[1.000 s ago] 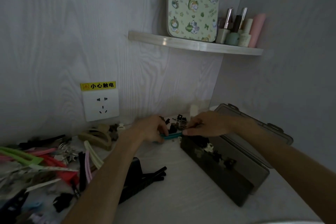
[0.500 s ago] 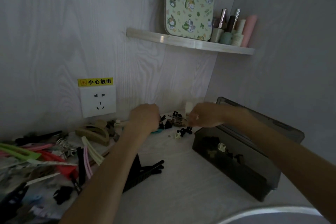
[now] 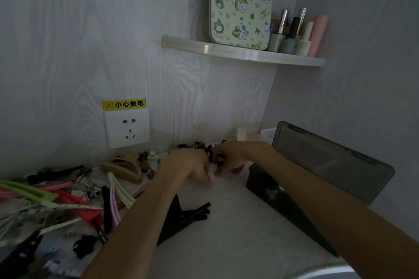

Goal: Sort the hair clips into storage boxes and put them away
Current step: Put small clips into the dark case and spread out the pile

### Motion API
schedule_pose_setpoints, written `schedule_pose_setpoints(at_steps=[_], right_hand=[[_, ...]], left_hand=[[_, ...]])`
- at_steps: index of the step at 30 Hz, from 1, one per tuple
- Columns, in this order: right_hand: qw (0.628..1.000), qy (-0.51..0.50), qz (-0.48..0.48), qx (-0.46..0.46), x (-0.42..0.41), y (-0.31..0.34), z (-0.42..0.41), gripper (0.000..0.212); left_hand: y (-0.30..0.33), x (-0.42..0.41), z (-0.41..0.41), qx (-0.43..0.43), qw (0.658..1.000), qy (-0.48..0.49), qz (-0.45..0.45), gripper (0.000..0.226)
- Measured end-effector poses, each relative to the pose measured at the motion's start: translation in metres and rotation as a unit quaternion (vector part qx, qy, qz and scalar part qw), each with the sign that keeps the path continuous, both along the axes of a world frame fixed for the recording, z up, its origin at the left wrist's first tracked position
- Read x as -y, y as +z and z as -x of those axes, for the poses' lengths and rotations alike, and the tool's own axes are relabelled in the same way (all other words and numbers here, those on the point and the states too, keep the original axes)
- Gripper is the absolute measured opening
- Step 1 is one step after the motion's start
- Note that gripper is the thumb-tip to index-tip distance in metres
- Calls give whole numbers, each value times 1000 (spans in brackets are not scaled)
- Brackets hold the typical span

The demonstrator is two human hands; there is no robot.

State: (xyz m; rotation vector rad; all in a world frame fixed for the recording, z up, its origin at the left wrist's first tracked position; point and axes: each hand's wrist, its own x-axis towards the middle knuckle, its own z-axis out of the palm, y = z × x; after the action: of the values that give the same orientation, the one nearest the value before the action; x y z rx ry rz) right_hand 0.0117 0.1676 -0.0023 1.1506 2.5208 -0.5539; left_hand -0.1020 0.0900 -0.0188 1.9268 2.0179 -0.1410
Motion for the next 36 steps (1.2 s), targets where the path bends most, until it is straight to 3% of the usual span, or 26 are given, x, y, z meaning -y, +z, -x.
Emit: schedule_pose_setpoints(at_steps=[3,8,12,14,17,19,25,31,36], right_hand=[[997,56,-45,-19,7,-9,3,42],[982,104,-115,-111,18,-18,-5,21],[942,66,-133,-301,37,18,-50,14],[921,28,-151,-359,44,33,-87,10],[911,-11,-220,-348,47,38,-134,9],[914,-33,-238,-328,44,31,-154,9],[917,-59,-195,-344,40,5,-171,12],[902,-65,-216,-369,41,-21,-142,19],[914,-27,-156,-373,44,-3,-116,26]], left_hand=[[8,4,8,0,999,-2,34,44],[23,21,16,53,997,41,-33,37],[24,39,5,87,980,67,-164,29],[22,44,-19,160,959,34,-233,28],[19,40,-74,250,936,-62,-239,28],[14,32,-106,236,942,-85,-223,31],[6,20,-113,70,957,-42,-279,32],[2,30,-94,50,946,-1,-321,32],[8,32,-56,48,964,57,-256,36]])
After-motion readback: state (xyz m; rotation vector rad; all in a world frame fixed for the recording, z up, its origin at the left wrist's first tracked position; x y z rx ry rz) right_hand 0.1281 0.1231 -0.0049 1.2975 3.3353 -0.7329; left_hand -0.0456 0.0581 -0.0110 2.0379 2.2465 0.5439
